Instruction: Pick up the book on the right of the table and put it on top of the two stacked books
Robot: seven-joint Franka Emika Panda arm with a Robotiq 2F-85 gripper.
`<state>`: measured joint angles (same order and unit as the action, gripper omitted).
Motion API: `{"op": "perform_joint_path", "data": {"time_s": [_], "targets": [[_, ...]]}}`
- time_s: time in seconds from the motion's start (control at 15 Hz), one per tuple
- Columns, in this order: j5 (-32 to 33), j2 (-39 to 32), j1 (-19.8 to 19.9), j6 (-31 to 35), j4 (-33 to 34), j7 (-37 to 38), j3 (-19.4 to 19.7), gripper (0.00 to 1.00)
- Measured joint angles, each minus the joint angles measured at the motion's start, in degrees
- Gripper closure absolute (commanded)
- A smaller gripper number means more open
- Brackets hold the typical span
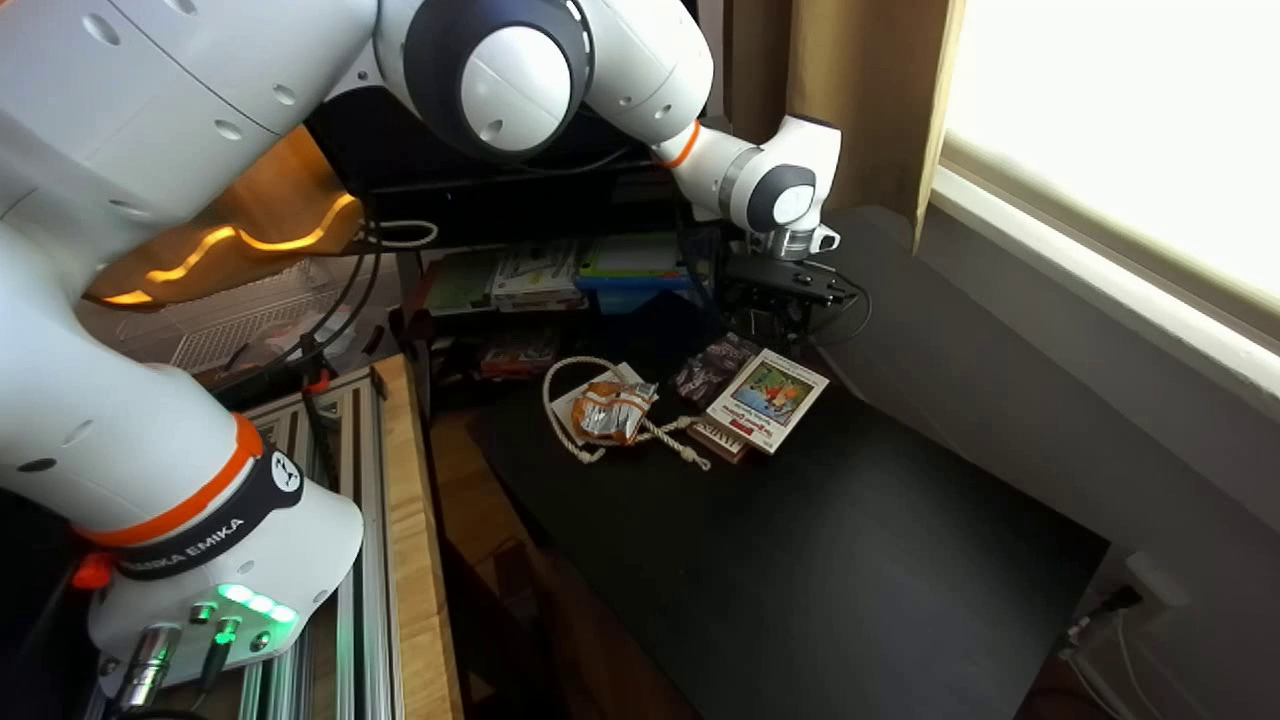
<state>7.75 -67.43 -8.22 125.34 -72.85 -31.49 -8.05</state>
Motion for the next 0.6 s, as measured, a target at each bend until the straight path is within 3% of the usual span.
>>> {"op": "perform_joint_path", "data": {"time_s": [0.6], "targets": [[-0.10,9.02,-0.37,-4.36,-5.83,13.17,0.05,0.00]]}}
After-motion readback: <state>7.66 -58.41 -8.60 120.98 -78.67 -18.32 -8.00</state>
